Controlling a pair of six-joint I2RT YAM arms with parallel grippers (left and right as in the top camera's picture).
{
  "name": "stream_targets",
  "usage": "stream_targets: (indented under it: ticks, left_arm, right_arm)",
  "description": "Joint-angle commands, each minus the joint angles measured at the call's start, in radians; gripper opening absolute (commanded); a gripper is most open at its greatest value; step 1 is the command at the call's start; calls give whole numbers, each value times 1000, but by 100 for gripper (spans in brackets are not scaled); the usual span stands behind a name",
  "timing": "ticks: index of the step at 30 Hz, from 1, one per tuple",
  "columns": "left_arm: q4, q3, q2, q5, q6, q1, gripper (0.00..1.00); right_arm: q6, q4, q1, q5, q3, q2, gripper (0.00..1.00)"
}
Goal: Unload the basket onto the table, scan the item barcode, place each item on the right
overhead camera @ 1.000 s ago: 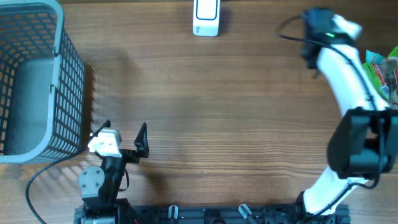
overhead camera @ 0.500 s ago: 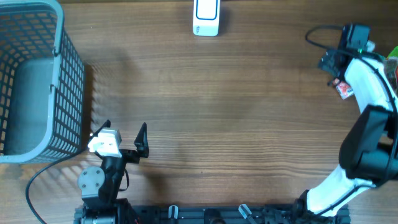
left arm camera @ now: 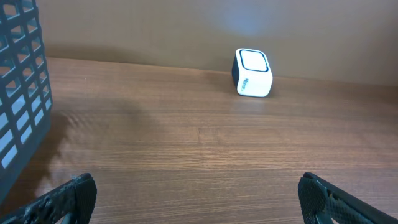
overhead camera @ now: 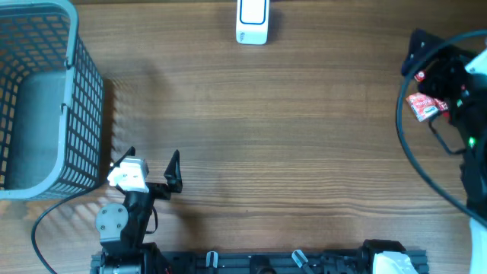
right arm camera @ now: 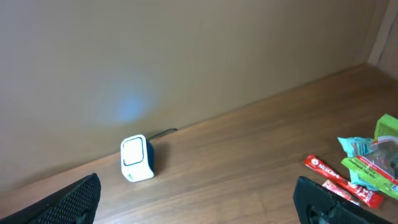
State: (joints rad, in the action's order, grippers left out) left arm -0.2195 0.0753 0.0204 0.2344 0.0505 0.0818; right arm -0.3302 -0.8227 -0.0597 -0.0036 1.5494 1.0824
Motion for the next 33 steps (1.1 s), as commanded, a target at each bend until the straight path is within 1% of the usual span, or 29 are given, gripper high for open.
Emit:
stream_targets:
  ticks: [1, 3, 6, 9, 10, 13, 19, 23, 27, 30, 33]
  left_arm:
    - [3, -6, -4, 8, 10, 5, 100]
    - [3, -6, -4, 8, 10, 5, 100]
    - [3, -6, -4, 8, 10, 5, 100]
    - [3, -6, -4, 8, 10, 5, 100]
    - [3, -6, -4, 8, 10, 5, 100]
    - [3, -6, -4, 8, 10, 5, 100]
    - [3, -6, -4, 8, 10, 5, 100]
    - [3, -6, -4, 8, 10, 5, 100]
    - [3, -6, -4, 8, 10, 5, 100]
    - [3, -6, -4, 8, 10, 5, 100]
    - [3, -6, -4, 8, 10, 5, 100]
  right_arm:
    - [16, -12, 2, -19, 3, -23, 100]
    - [8, -57, 2, -15, 3, -19, 100]
    - [9, -64, 6, -24, -4, -13, 100]
    - [16, 8, 6, -16, -49, -70, 100]
    - [17, 61, 6, -16, -82, -111, 100]
    - [16, 242, 6, -18, -234, -277, 100]
    - [43, 559, 6, -21, -632, -642, 100]
    - [37, 669, 6, -33, -855, -825, 100]
    - [34, 787, 7, -32, -1030, -941, 100]
    - [35, 914, 25, -32, -1162, -997, 100]
    - [40, 996, 47, -32, -1280, -1040, 100]
